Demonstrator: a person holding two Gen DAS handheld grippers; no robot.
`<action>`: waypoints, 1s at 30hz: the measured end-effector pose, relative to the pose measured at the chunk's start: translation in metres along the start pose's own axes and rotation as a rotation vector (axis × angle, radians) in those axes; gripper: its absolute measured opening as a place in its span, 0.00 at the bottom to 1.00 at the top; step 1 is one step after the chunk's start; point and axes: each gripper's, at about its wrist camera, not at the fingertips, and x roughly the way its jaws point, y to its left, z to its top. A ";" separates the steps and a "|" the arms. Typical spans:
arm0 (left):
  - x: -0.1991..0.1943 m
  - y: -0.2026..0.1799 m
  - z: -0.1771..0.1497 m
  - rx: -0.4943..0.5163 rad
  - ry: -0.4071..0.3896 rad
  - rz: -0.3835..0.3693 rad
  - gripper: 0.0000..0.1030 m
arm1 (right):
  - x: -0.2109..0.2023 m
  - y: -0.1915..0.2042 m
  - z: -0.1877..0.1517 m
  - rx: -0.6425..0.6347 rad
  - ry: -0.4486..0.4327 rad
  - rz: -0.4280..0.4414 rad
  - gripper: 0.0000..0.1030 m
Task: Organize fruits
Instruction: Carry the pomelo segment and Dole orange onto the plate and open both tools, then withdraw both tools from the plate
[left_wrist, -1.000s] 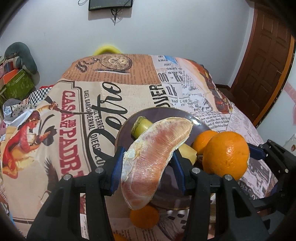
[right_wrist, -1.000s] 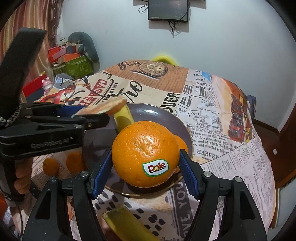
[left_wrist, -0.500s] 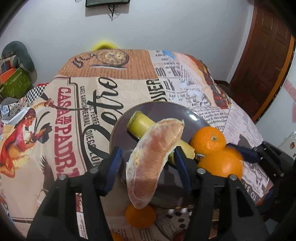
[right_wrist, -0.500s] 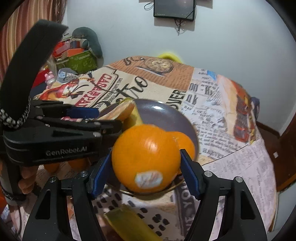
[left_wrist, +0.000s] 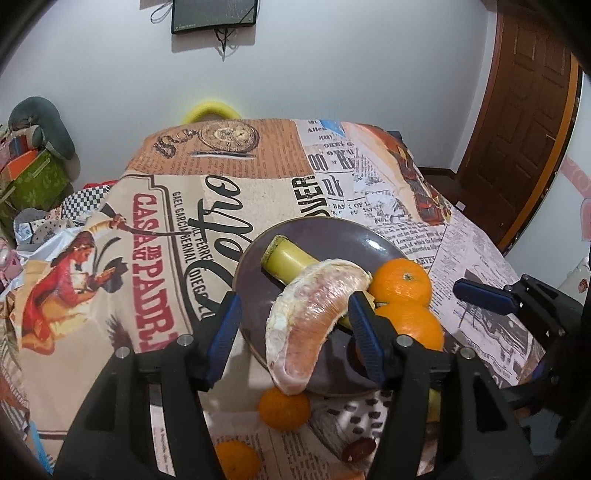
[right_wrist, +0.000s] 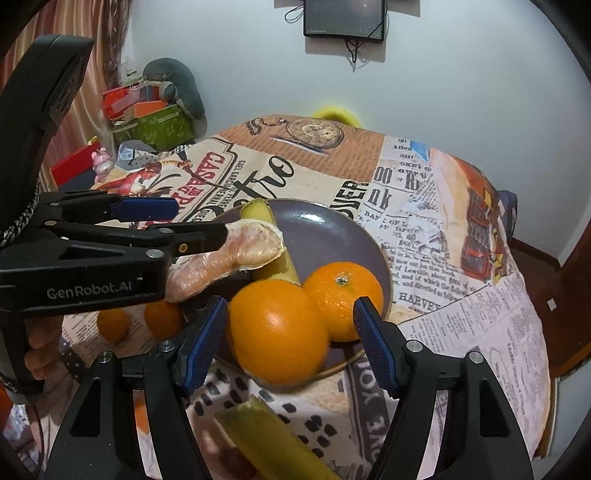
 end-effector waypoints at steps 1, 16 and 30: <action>-0.006 0.000 -0.001 0.004 -0.007 0.006 0.58 | -0.005 -0.001 0.000 0.002 -0.005 -0.001 0.65; -0.069 0.008 -0.028 0.001 -0.020 0.073 0.61 | -0.049 -0.011 -0.028 0.010 0.014 -0.030 0.65; -0.060 0.023 -0.078 -0.017 0.091 0.099 0.65 | -0.030 -0.010 -0.065 0.022 0.125 -0.003 0.65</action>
